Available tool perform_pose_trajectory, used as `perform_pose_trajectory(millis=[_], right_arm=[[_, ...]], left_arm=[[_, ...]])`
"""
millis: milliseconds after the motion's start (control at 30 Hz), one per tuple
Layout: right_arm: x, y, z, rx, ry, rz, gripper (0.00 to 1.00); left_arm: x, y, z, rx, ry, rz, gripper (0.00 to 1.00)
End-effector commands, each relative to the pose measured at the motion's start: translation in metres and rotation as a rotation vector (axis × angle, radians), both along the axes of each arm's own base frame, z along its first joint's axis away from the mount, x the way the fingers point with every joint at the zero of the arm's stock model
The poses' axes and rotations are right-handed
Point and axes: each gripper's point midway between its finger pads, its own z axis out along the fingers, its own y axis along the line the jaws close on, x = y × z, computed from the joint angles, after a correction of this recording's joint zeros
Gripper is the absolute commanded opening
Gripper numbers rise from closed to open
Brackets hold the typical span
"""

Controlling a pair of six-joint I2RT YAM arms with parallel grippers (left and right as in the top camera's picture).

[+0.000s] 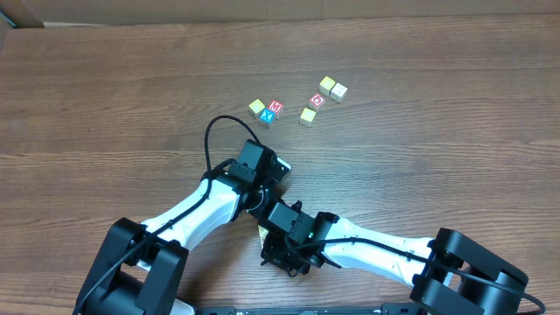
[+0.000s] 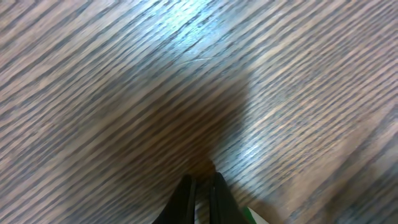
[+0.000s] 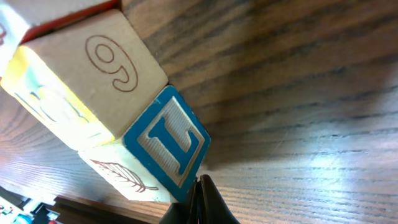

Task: Flip 3 blocks
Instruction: 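Rotate the right gripper to turn the held row over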

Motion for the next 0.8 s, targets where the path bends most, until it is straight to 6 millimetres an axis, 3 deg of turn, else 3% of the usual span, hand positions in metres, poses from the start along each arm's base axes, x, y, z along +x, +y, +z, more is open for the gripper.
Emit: perform_pose_trajectory(millis=[0,767], right_arm=[[0.0115,0.0047,0.0029,0.005,-0.044,-0.026,0.04],[0.0095,0.0077,0.0037,0.012,-0.044,-0.027,0.04]], left_arm=[[-0.0389,0.0009,-0.0272,0.019,0.141,-0.061,0.04],[-0.0351,-0.0017,-0.0266,0.010,0.124,-0.066,0.04]])
